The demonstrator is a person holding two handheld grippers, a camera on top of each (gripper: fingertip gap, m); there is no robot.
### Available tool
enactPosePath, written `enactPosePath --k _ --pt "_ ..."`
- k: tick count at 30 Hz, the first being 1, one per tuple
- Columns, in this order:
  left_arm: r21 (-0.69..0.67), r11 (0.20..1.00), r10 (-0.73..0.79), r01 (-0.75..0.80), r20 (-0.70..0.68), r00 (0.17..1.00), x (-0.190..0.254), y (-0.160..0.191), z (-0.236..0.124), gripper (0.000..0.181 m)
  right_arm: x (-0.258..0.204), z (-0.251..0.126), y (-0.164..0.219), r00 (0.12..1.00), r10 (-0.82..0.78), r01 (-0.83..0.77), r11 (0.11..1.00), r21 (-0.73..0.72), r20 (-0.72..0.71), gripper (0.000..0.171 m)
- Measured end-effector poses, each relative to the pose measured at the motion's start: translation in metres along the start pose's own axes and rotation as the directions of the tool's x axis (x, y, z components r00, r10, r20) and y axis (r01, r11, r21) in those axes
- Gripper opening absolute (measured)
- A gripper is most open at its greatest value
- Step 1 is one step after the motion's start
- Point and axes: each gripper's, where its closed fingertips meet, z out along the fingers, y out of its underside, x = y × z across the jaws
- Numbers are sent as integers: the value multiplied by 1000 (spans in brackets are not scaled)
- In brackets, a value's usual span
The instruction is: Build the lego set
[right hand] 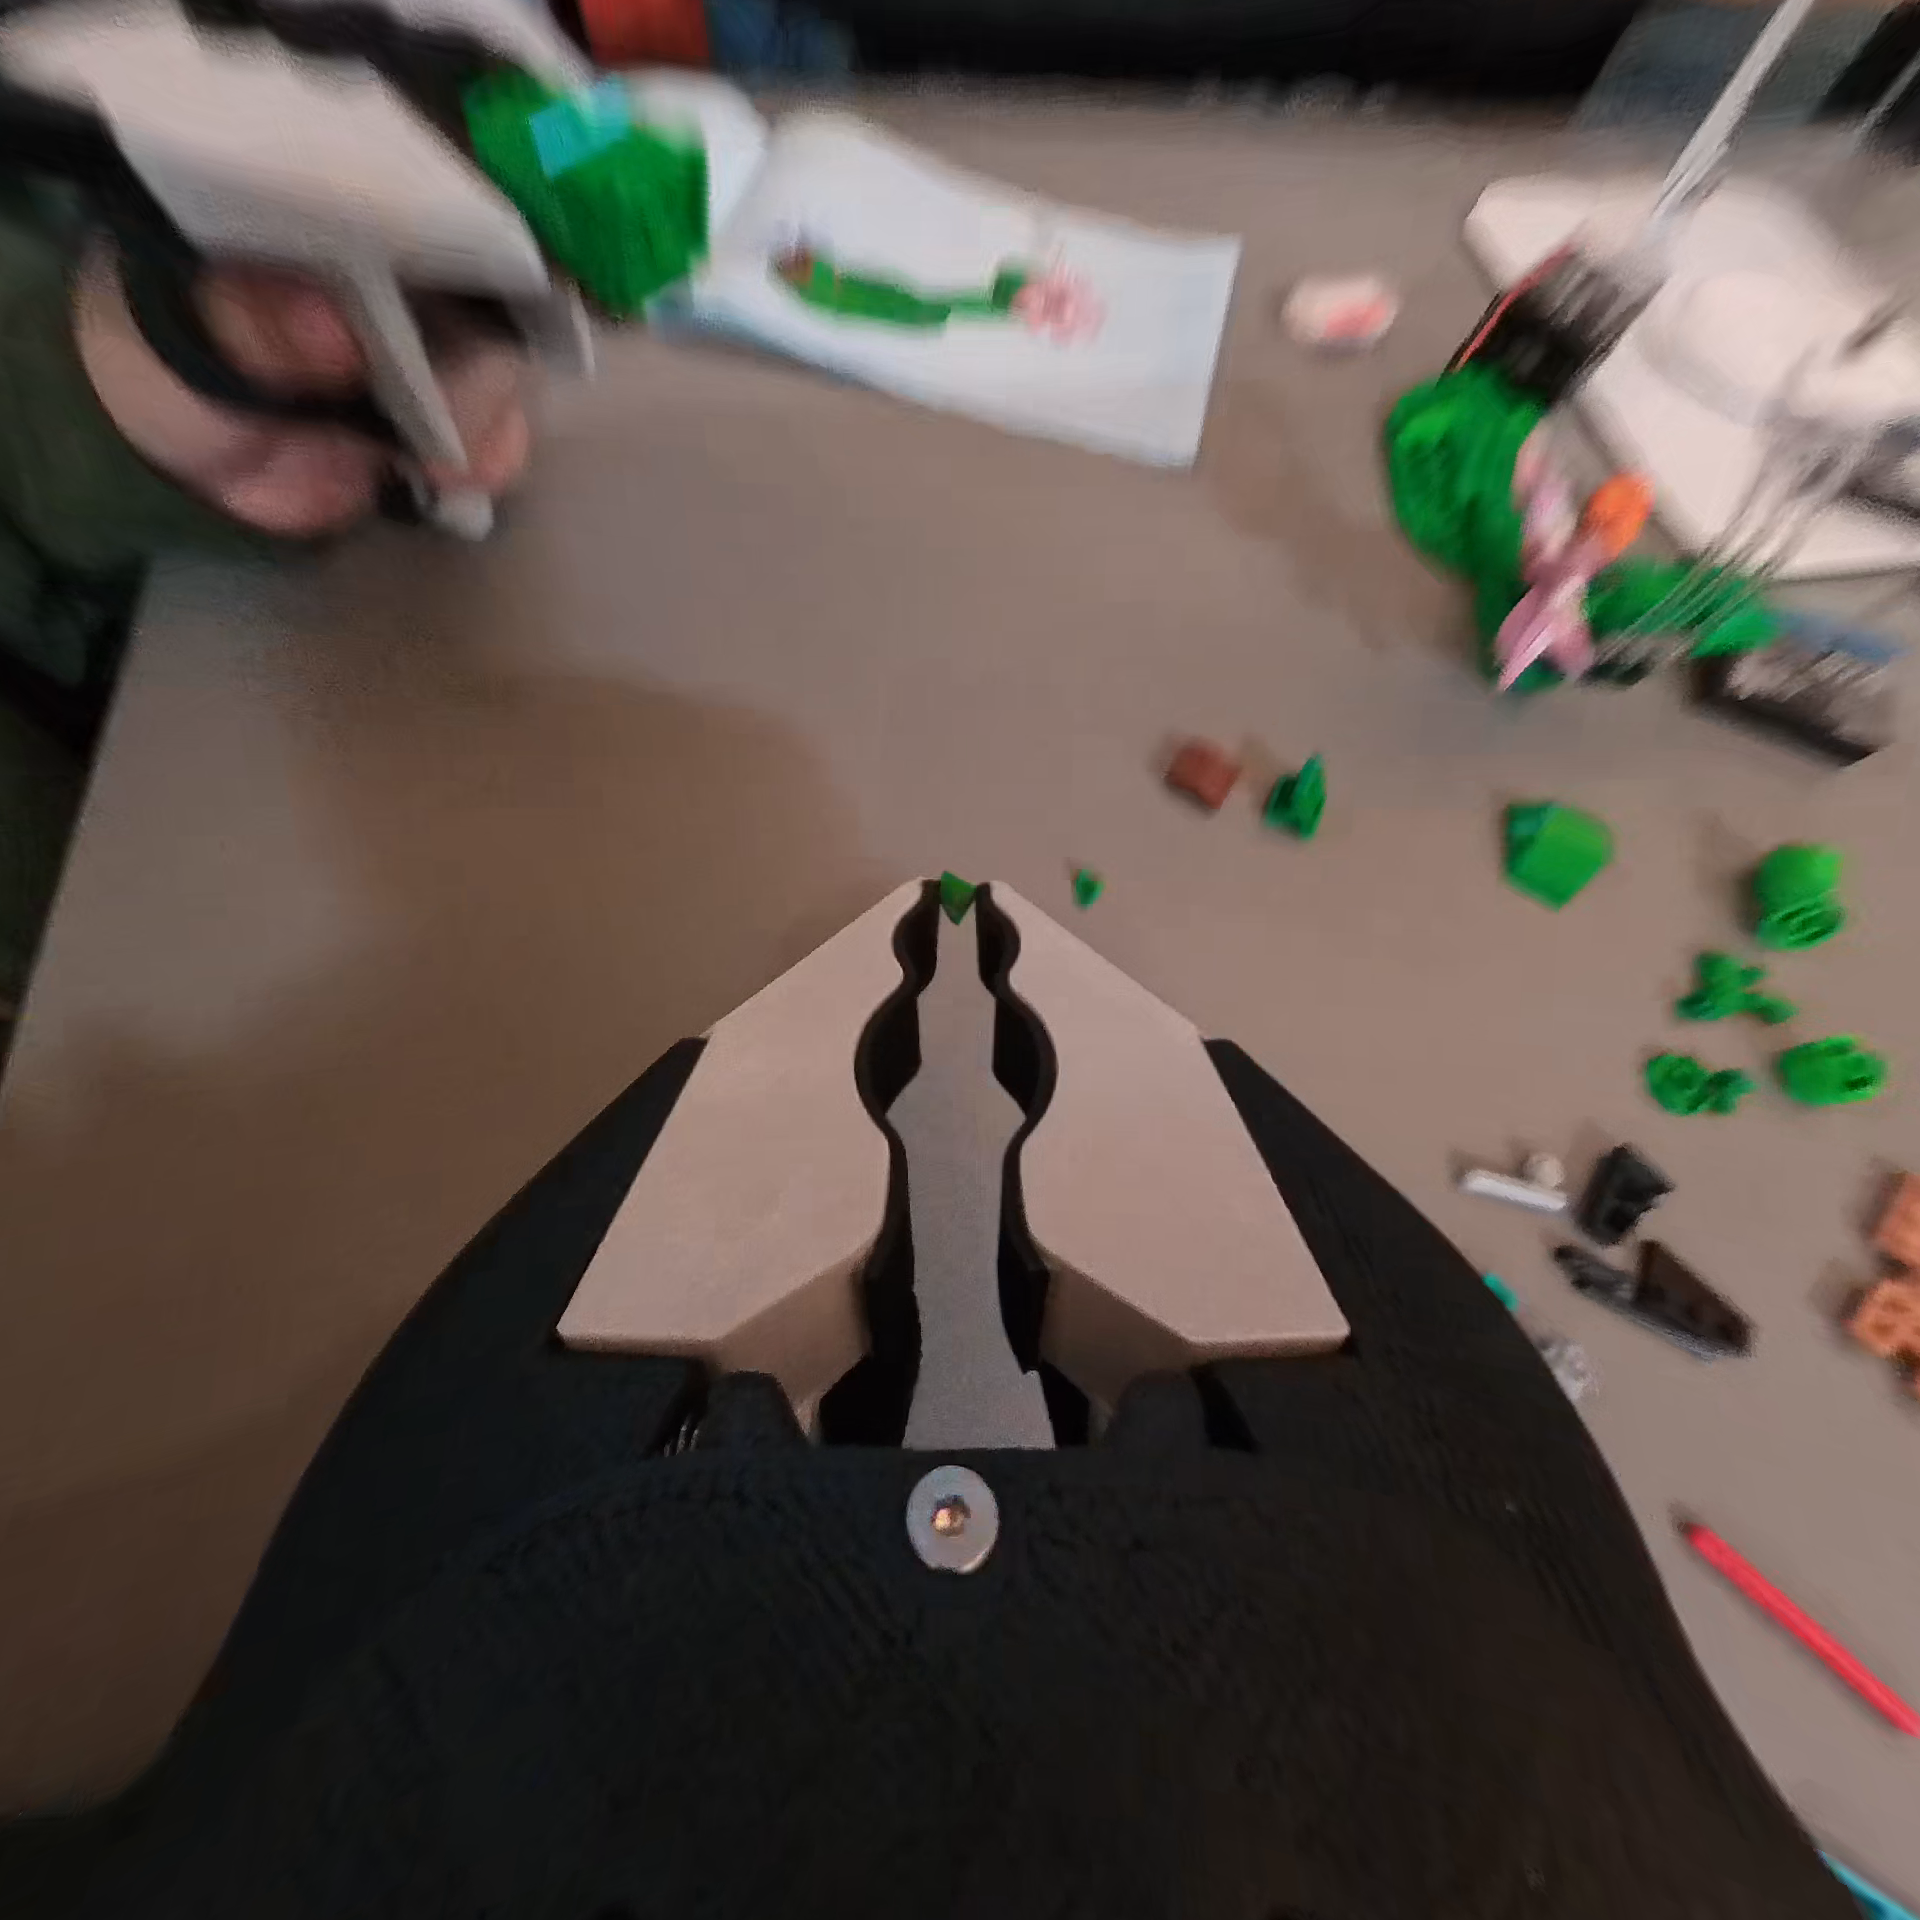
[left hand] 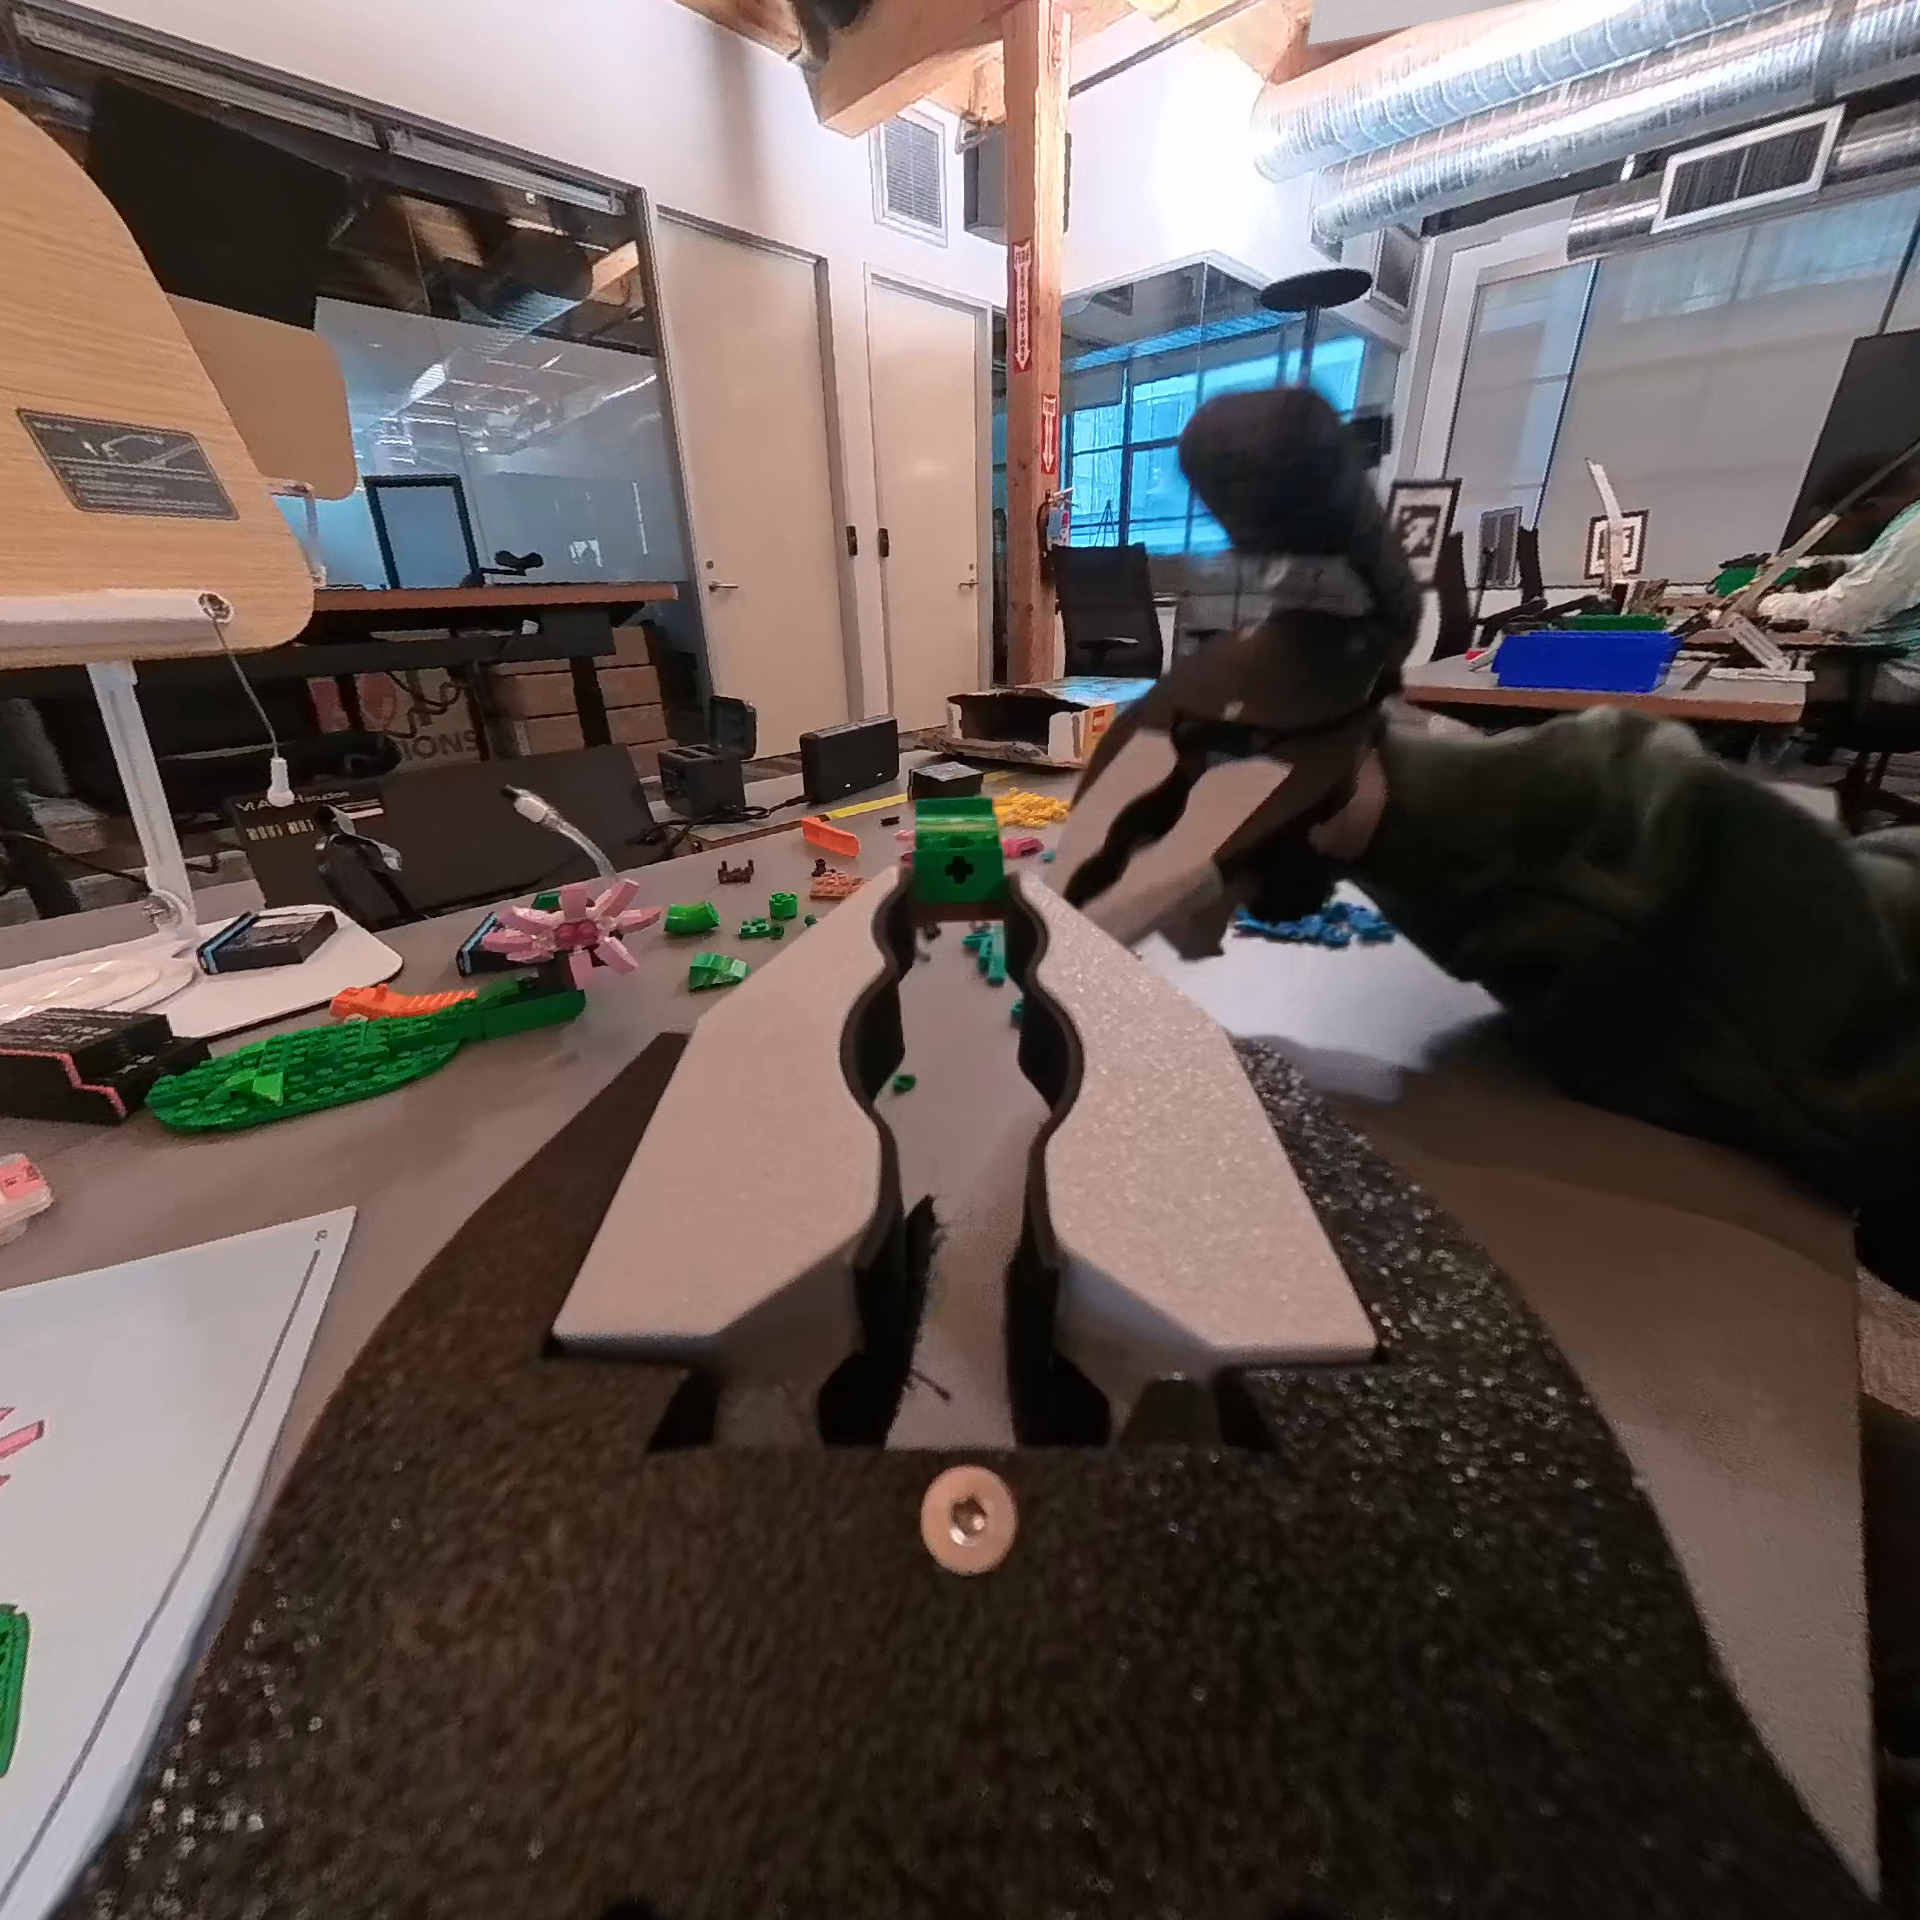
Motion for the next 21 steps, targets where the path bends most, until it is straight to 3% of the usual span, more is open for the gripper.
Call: enactPosePath --k 1,4,9,21 --pt "-5 1000 8 -8 4 1000 0 1 0 13 0 -5 -18 1000 4 -3 998 58 -22 5" --pt "-23 1000 21 -21 14 1000 -1 3 1 14 -17 -14 -69 998 64 -65 976 207 15 5" --pt "-53 997 55 -53 36 998 -2 6 2 14 -46 -2 -98 998 55 -59 983 176 29 5" --pt "-74 992 101 -98 49 994 -1 9 2 14 -58 18 -94 998 58 -61 992 106 28 5"
